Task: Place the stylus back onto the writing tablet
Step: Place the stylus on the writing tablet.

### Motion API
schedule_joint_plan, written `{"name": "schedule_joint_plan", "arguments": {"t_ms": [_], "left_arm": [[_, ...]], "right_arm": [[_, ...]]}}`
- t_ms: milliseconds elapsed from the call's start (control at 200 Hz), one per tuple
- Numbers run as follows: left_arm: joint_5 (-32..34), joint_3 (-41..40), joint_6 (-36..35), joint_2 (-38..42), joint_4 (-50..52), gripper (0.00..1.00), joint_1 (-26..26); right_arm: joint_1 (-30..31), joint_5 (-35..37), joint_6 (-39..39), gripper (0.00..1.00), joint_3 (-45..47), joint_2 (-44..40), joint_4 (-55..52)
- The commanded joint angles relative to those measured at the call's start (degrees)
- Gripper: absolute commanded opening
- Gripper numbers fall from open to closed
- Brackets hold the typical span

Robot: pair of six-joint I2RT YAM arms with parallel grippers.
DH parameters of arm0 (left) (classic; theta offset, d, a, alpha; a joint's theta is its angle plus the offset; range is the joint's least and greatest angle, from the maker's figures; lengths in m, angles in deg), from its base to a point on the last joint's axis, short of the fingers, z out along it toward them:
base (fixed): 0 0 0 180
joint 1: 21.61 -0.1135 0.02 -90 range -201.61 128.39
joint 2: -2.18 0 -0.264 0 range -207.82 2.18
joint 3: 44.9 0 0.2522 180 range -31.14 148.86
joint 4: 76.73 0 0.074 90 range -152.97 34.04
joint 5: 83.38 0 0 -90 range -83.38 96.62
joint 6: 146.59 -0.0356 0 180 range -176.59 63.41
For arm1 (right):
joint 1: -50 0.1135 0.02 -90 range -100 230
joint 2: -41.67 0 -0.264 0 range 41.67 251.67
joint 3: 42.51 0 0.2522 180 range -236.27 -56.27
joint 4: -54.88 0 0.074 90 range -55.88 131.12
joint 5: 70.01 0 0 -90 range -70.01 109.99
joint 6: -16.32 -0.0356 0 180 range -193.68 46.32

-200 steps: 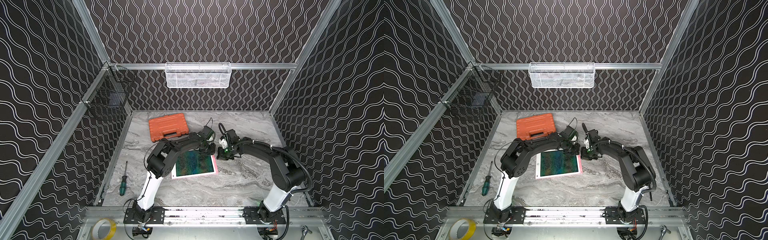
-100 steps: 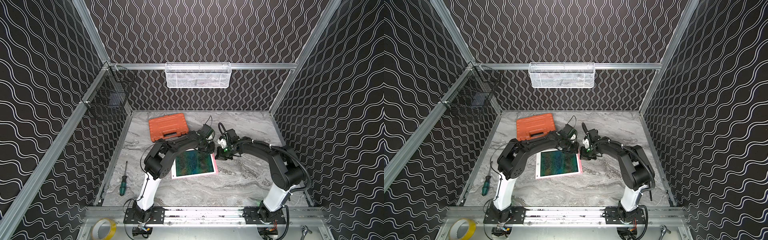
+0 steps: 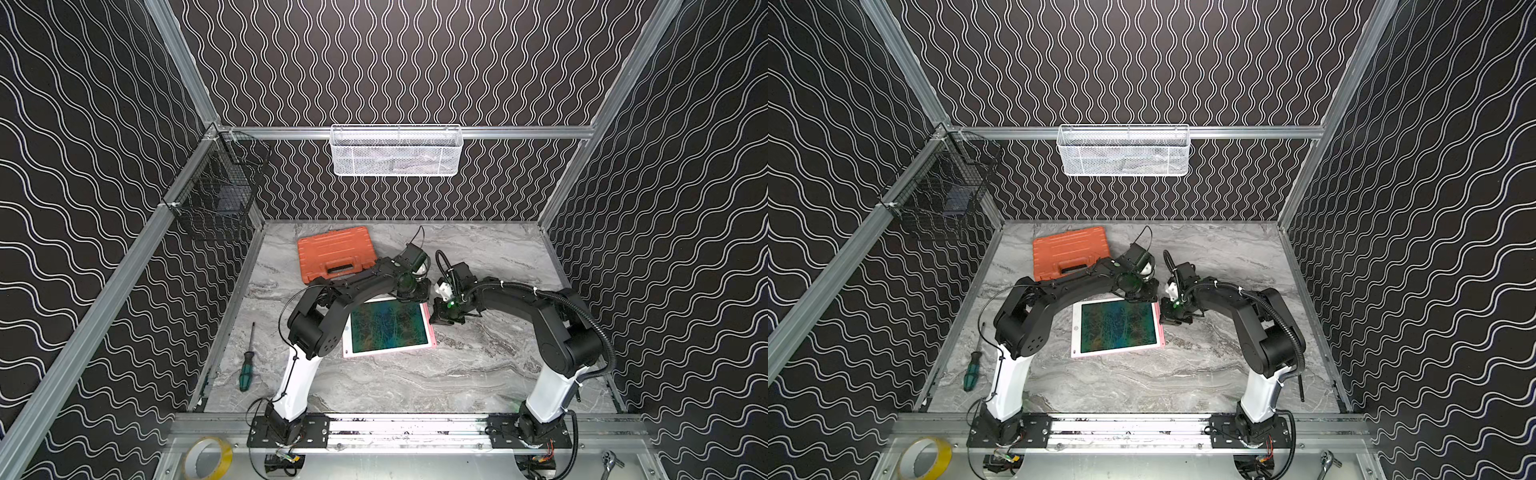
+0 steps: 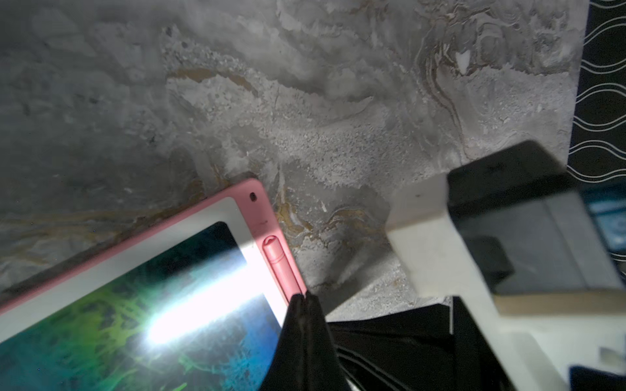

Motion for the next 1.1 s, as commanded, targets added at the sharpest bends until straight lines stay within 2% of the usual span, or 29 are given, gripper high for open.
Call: {"name": "schedule_joint_plan", "arguments": {"t_ms": [0, 270, 641, 766, 896, 1046, 1096], "left_arm": [[-0.4, 0.5, -0.3, -0.9, -0.5, 0.0, 0.0], [-0.6, 1.0, -0.2, -4.1, -0.7, 0.0, 0.4], [0.5, -2.6, 0.6, -5.0, -2.0, 0.0, 0.3], [-0.1, -1.7, 0.6, -2.9, -1.7, 0.0, 0.3], [-1.0, -0.4, 0.4, 0.2, -1.3, 0.0, -0.3], [-1.8, -3.0, 0.2, 4.8, -1.2, 0.16, -2.1], [-1.6, -5.0, 0.2, 7.1, -1.2, 0.2, -3.0]], "right_arm": [[0.0, -0.8, -0.8, 0.05, 0.5, 0.6, 1.2], [0.1, -0.6, -0.6, 0.05, 0.8, 1.6, 0.8], [0.1, 0.1, -0.7, 0.05, 0.7, 1.5, 0.2], [0.0, 0.5, -0.5, 0.12, -1.1, 0.1, -1.6], [-0.1, 0.3, -1.4, 0.24, -3.8, -1.7, -3.0], [-0.1, -0.3, -2.7, 0.3, -6.2, -2.8, -4.0], [-2.1, -0.4, -2.8, 0.33, -6.2, -3.2, -3.8]]}}
